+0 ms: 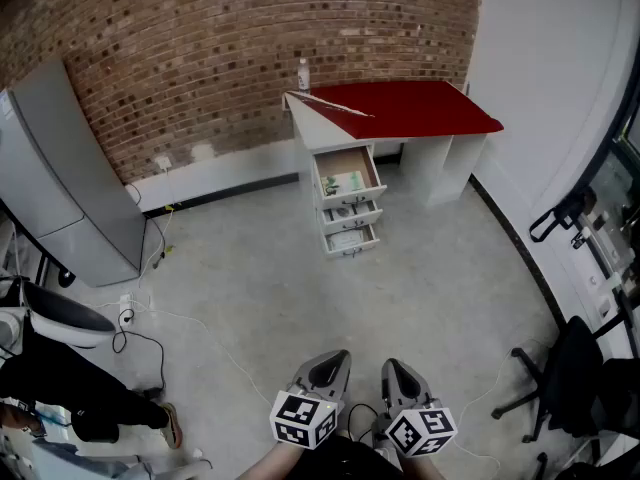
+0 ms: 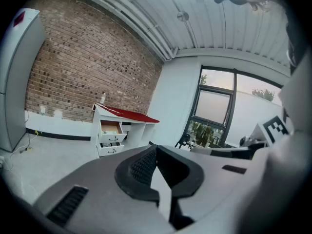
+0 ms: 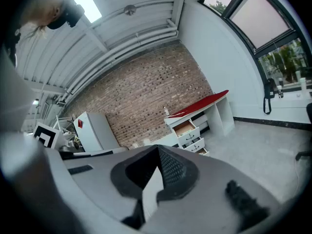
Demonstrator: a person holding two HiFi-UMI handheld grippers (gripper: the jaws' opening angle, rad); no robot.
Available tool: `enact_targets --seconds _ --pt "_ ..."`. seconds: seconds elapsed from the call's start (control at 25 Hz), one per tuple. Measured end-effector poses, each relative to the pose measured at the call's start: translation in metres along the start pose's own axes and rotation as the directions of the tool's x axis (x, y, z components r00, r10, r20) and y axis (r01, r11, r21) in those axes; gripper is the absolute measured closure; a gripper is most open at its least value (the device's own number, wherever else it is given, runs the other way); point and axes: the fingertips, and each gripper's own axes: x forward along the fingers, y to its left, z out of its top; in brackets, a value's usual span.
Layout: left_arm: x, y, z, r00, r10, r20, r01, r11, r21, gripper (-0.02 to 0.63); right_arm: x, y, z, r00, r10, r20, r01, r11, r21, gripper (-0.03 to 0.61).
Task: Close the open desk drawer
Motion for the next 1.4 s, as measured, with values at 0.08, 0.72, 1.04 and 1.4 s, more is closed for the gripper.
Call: enact_targets --seconds 0.08,0.72,1.04,1.4 --pt "0.002 0.003 -0.002 1.0 0.001 -0.007 -0.001 1.0 -0.001 0.604 0.004 0.0 -0.001 1.0 0.003 -0.004 -0.003 1.0 -0.007 0.572" --pt "0.035 0.034 -0.005 0.997 -0.028 -0.075 0.026 0.999 -0.024 0.604 0.054 -0.015 -0.002 0.999 -0.019 -0.03 0.021 0.998 0.059 0.572" --pt "0.084 0.081 0.064 0.996 -0.094 -0.003 0.094 0.995 -0.017 0.604 0.131 -0.014 0.041 0.998 -0.032 0.051 0.029 0.999 0.046 0.572" --pt "0.103 0.124 0.087 0.997 -0.082 -0.008 0.082 0.996 0.018 0.604 0.181 0.001 0.045 0.998 -0.041 0.042 0.039 0.998 0.04 0.572"
